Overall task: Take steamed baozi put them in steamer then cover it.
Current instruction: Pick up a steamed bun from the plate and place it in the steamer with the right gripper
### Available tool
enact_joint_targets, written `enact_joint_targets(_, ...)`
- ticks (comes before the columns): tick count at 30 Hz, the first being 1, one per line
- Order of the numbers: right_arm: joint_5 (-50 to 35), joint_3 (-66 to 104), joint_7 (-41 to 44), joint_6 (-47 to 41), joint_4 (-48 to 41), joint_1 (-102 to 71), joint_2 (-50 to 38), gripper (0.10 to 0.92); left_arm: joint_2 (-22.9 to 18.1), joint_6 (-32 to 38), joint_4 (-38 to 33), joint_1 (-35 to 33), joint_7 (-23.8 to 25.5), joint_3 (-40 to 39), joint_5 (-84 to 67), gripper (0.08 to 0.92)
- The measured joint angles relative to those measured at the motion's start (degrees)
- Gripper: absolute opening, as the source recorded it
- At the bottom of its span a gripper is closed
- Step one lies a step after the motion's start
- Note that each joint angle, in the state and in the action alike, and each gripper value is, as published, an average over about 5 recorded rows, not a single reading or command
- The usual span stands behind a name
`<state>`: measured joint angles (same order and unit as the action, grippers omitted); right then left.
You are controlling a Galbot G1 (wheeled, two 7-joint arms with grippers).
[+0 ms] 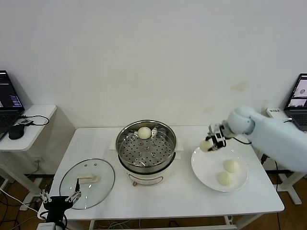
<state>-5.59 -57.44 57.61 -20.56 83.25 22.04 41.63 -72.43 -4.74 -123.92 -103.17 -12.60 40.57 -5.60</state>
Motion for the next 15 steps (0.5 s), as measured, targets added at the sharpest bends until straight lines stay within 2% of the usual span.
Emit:
enact_joint_targets(8,-11.8,-6.4,-3.2,-5.3,0.9,9.3,8.2,0.509,0.5,0.1,0.3,0.3,-0.1,0.9,-0.4,0.823)
enact_joint_targets(15,-17.4,-8.4,-6.2,-9.9,-2.2,10.2,18.5,0.509,0.3,0.1,0.2,0.7,0.0,2.1,-0.9,0.823)
